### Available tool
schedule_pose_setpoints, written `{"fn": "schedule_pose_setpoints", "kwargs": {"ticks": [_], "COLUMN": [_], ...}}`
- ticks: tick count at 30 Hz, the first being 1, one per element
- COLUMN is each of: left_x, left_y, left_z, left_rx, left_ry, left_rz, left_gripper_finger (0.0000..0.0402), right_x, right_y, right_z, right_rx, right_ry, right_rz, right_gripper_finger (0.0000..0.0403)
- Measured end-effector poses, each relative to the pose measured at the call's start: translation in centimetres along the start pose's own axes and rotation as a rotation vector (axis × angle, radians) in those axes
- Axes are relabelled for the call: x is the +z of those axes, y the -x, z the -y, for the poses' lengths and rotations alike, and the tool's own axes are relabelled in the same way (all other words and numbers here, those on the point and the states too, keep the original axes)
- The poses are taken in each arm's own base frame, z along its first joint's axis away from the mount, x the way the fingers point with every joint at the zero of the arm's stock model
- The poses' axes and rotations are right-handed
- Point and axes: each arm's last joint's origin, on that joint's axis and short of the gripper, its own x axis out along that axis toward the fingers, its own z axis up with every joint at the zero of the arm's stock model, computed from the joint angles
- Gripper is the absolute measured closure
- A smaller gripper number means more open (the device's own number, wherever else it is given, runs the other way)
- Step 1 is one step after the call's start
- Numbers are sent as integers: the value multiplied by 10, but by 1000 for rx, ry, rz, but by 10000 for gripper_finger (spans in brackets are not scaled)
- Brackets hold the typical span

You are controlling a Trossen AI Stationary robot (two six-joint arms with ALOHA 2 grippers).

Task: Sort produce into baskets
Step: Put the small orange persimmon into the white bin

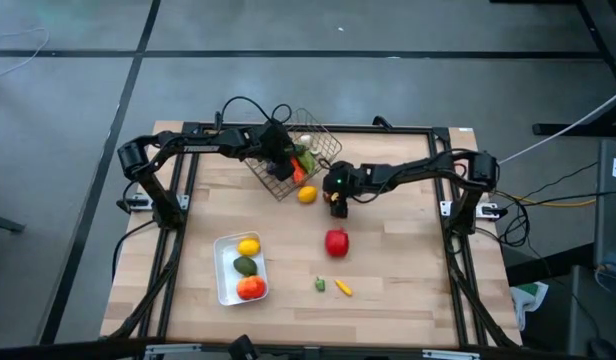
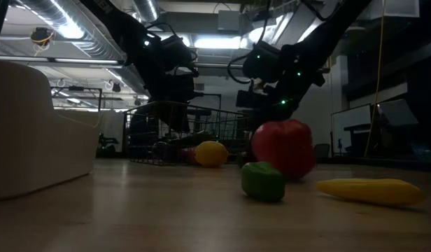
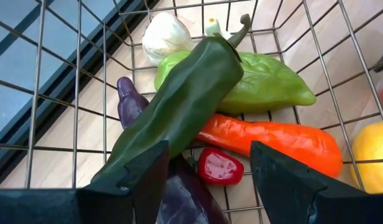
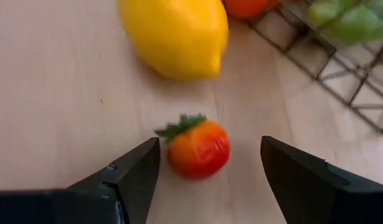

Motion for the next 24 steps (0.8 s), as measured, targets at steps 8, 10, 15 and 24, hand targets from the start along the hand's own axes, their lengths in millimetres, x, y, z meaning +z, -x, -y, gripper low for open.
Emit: {"fn": "schedule_pose_setpoints", "kwargs": {"ticks": [8, 10, 15, 24], "left_x": [0, 0, 0, 0], "left_y": [0, 0, 0, 0], "left_z": [0, 0, 0, 0], "left_rx": [0, 0, 0, 0], "left_ry": [-3, -3, -4, -4], "left_rz": [0, 0, 0, 0], "left_gripper_finger": [180, 180, 180, 180], "right_x": [0, 0, 0, -3], "right_y": [0, 0, 0, -9], "right_z": [0, 0, 0, -1], "right_rx": [0, 0, 0, 24], "right_ry": [-1, -1, 2, 0], "right_rz": [0, 0, 0, -11], "right_gripper_finger": [127, 127, 127, 128]}}
